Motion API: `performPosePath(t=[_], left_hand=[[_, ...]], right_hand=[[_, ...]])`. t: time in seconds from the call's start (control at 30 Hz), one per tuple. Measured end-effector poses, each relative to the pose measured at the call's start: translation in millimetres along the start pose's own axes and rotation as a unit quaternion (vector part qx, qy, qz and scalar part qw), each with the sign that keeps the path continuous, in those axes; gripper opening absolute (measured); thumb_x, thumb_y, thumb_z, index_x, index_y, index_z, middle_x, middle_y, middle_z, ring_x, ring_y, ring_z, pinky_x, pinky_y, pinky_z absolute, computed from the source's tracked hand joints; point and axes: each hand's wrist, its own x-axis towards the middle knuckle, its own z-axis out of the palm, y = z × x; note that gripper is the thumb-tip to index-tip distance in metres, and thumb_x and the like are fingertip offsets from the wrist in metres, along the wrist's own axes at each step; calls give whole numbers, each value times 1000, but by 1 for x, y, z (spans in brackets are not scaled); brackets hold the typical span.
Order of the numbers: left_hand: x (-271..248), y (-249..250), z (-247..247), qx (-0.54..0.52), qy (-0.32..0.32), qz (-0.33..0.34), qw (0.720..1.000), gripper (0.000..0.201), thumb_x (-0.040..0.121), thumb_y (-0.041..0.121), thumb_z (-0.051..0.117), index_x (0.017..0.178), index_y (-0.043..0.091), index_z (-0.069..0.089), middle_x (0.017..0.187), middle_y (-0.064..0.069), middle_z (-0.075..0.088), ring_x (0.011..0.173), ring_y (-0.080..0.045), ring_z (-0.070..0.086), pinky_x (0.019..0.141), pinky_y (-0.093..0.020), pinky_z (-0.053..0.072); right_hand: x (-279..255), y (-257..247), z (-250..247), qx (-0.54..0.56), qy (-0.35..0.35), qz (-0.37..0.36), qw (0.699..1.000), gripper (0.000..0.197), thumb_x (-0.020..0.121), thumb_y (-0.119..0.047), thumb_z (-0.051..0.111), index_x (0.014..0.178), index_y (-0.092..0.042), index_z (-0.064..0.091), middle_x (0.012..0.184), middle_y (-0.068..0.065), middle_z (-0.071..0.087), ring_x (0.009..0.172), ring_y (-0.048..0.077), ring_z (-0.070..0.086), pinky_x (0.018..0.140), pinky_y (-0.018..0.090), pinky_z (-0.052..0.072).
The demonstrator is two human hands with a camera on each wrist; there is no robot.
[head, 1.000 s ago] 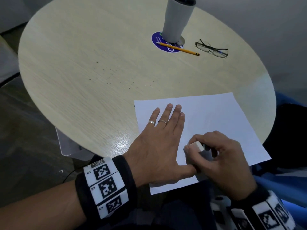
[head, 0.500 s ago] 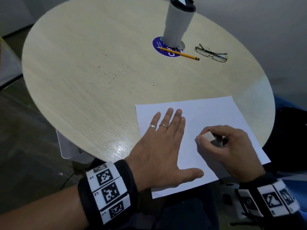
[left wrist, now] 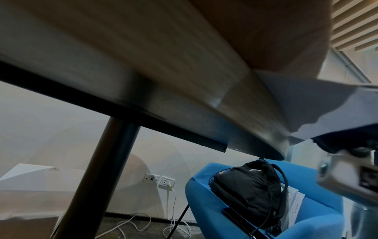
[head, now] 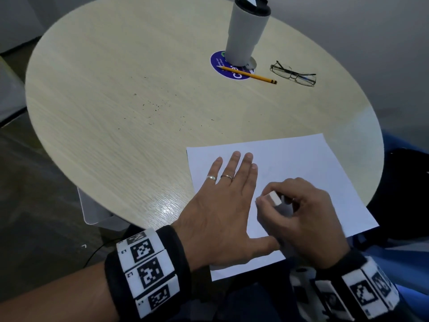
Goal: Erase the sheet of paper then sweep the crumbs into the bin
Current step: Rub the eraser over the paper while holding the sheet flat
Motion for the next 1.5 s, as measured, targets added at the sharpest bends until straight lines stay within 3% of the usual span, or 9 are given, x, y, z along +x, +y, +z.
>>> performPosePath(t=[0.13,0.27,0.5,0.67,0.8,1.0,1.17,1.33,1.5], left_hand=[[0,0,0,2,-7,2,1000,127,82,98,19,165,7,-13,171,-11,-27,156,-25,-32,128,-53,-8],[0,0,-1,-6,-6,1,1000,126,83,98,18,164,7,-16,170,-10,-30,155,-24,-33,128,-52,-8],[-1,1,-5,-5,-9,-3,1000,125,82,99,14,163,10,-21,168,-6,-35,153,-20,-37,129,-50,-9],[-1,3,-5,4,-7,-7,1000,122,84,95,17,166,8,-9,172,-8,-26,156,-20,-30,130,-49,-5],[0,3,-6,2,-21,-7,1000,125,82,100,12,164,10,-19,169,-5,-34,153,-19,-37,129,-49,-6],[0,3,-5,3,-17,-7,1000,126,82,99,16,165,10,-13,171,-6,-30,155,-19,-34,130,-50,-5],[1,2,-5,4,-21,-4,1000,125,82,99,12,164,11,-19,169,-6,-34,154,-20,-36,129,-50,-7],[0,4,-5,4,-16,-3,1000,126,82,99,14,164,9,-17,169,-7,-33,153,-20,-37,129,-51,-7],[0,2,-3,-4,-12,2,1000,126,82,99,16,164,9,-18,169,-6,-34,154,-19,-36,129,-50,-7]], right_hand=[[9,26,-13,-19,20,48,998,15,84,-42,71,76,-29,71,75,-7,71,76,20,63,70,46,54],[24,21,-39,26,43,63,997,9,92,-25,83,84,-28,79,74,-9,74,60,9,64,58,17,51],[26,18,-40,52,46,90,994,3,97,-24,77,98,-22,75,81,-6,76,70,16,72,65,27,59],[3,-1,4,-18,-42,-32,998,8,93,-27,70,85,-23,69,73,-6,64,72,14,62,67,28,50],[18,24,-16,-13,4,37,999,19,90,-25,72,74,-18,67,68,-3,65,66,15,61,64,40,52],[13,-2,1,18,-18,1,1000,16,88,-27,71,74,-18,69,66,-4,64,65,16,59,64,36,51],[34,26,-15,-31,31,77,996,21,89,-25,73,71,-16,67,66,-4,65,65,13,61,65,38,53],[22,-1,3,-16,-18,14,1000,23,94,-26,71,73,-18,67,65,-6,62,65,14,58,63,35,49],[35,21,-13,-68,19,69,995,23,93,-32,72,73,-20,68,66,-7,66,64,13,62,65,38,55]])
